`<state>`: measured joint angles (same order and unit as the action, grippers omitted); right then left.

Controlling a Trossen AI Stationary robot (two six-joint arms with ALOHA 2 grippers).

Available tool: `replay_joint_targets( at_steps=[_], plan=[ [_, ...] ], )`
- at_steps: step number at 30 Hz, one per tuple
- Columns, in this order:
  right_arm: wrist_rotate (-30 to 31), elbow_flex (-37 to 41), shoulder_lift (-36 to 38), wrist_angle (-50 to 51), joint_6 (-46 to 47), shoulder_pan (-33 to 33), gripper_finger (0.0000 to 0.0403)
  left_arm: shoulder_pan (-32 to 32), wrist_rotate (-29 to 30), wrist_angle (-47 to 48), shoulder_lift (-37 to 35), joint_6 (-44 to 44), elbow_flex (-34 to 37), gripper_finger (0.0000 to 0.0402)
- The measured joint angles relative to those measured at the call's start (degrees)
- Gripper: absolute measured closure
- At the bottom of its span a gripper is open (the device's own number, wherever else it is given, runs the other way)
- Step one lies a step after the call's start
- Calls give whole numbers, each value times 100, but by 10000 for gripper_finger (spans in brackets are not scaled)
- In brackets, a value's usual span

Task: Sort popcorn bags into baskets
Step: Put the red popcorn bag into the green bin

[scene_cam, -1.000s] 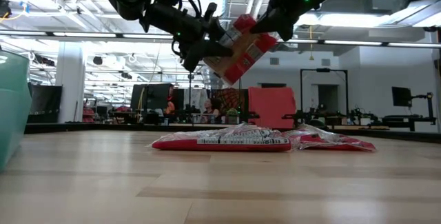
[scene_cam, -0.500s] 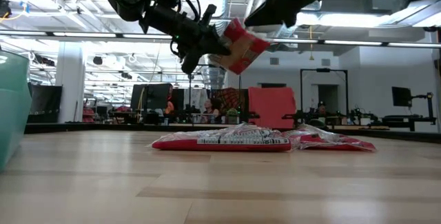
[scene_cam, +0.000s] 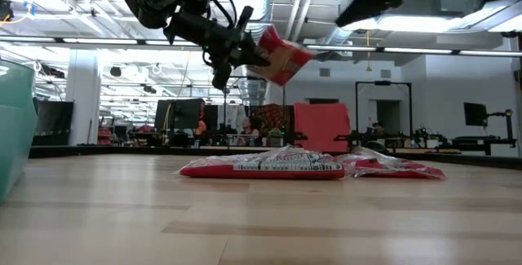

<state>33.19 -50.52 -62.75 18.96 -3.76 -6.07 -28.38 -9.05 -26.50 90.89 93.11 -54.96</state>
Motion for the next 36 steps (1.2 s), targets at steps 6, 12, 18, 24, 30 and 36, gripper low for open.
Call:
replay_joint_targets(
  at_steps=[6, 12, 18, 24, 30, 36],
  plan=[
    [-156, 2, 536, 1318, 1134, 0, 191, 181, -817, 73, -336, -645, 0, 396],
    [-258, 2, 735, 2053, 1475, 0, 197, 471, -892, 1456, -1273, -1545, -9, 394],
    [-320, 2, 693, 2092, 1421, 4, 195, 1176, -184, 3638, -2362, -2176, -9, 394],
    [-324, 2, 531, 2023, 1381, 8, 195, 2391, 895, 6344, -3289, -2173, -7, 393],
    [-334, 12, 364, 1969, 1381, 15, 204, 3937, 1237, 7593, -3764, -1843, -4, 392],
    [-324, 7, 136, 1747, 1374, 15, 212, 5166, 950, 7581, -3791, -2197, -4, 392]
  ],
)
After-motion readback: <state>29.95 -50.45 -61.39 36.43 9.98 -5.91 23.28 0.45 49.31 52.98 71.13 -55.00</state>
